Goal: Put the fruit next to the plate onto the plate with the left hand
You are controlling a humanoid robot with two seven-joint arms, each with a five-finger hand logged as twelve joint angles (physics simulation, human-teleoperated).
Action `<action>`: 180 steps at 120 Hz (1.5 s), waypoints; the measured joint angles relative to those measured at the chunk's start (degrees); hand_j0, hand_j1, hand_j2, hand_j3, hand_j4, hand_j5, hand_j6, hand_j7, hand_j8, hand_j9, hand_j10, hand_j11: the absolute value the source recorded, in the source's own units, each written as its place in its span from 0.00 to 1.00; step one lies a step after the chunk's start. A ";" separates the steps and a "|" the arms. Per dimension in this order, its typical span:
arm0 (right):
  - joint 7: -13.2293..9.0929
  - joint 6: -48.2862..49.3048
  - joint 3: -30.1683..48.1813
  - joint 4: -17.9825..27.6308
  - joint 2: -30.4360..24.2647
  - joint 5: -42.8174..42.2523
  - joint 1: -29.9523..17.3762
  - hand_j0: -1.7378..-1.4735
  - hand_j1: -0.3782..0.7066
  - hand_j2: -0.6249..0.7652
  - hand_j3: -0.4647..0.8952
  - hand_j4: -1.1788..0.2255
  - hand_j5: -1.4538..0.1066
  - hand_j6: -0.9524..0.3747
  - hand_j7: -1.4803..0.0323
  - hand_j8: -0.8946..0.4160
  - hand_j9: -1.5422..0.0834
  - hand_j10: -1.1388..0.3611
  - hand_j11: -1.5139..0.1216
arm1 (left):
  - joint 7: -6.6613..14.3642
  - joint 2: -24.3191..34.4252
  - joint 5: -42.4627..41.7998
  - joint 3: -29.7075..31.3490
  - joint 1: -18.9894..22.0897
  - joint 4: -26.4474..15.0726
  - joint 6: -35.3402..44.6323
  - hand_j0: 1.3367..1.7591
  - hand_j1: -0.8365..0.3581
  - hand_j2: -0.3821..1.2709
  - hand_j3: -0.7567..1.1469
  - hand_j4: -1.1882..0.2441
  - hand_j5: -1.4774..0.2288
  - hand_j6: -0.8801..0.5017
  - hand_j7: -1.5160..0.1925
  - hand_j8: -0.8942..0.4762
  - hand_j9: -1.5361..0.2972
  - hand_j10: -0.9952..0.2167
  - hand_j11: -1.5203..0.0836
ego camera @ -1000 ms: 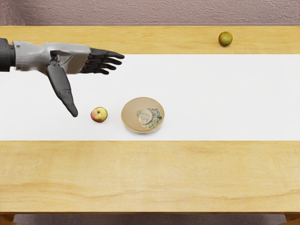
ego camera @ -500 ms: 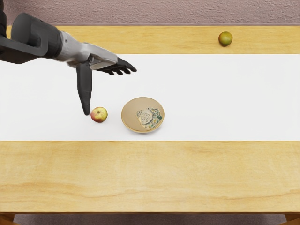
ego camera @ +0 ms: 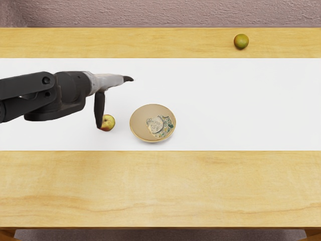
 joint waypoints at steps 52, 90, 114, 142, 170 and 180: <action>0.01 0.00 0.00 0.00 0.00 0.00 0.00 0.30 0.03 0.45 0.34 0.84 0.93 0.72 0.98 0.68 0.95 0.76 0.93 | 0.04 -2.15 6.43 2.19 6.41 3.30 5.14 0.76 0.92 0.24 0.40 0.78 0.81 0.58 0.83 0.60 0.79 0.76 0.89; 0.00 -0.01 0.00 0.00 0.00 0.00 0.00 0.30 0.03 0.45 0.34 0.84 0.93 0.72 0.98 0.68 0.95 0.76 0.93 | 0.04 -2.91 7.64 2.37 8.26 3.29 6.15 0.76 0.82 0.25 0.40 0.71 0.73 0.51 0.75 0.52 0.71 0.67 0.81; 0.01 0.00 0.00 0.00 0.00 0.00 0.00 0.30 0.03 0.45 0.34 0.84 0.93 0.72 0.98 0.68 0.95 0.76 0.93 | 0.04 -2.43 9.52 2.41 9.57 2.26 8.36 0.76 0.75 0.26 0.40 0.66 0.68 0.46 0.70 0.47 0.66 0.62 0.75; 0.00 -0.01 0.00 0.00 0.00 0.00 0.00 0.30 0.03 0.45 0.34 0.84 0.93 0.72 0.98 0.68 0.95 0.76 0.93 | 0.04 -2.84 10.69 3.11 10.48 2.48 9.80 0.76 0.72 0.27 0.40 0.63 0.66 0.43 0.68 0.45 0.64 0.59 0.72; 0.00 -0.01 0.00 0.00 0.00 0.00 0.00 0.30 0.03 0.45 0.34 0.84 0.93 0.72 0.98 0.68 0.95 0.76 0.93 | 0.04 -3.04 11.25 3.80 10.80 3.13 10.46 0.76 0.70 0.27 0.40 0.62 0.64 0.42 0.66 0.43 0.63 0.57 0.71; 0.00 0.00 0.00 0.00 0.00 0.00 0.00 0.30 0.03 0.45 0.34 0.84 0.93 0.72 0.98 0.68 0.95 0.76 0.93 | 0.04 -3.12 11.66 3.86 10.91 3.53 10.67 0.76 0.69 0.27 0.40 0.62 0.64 0.42 0.66 0.43 0.63 0.57 0.71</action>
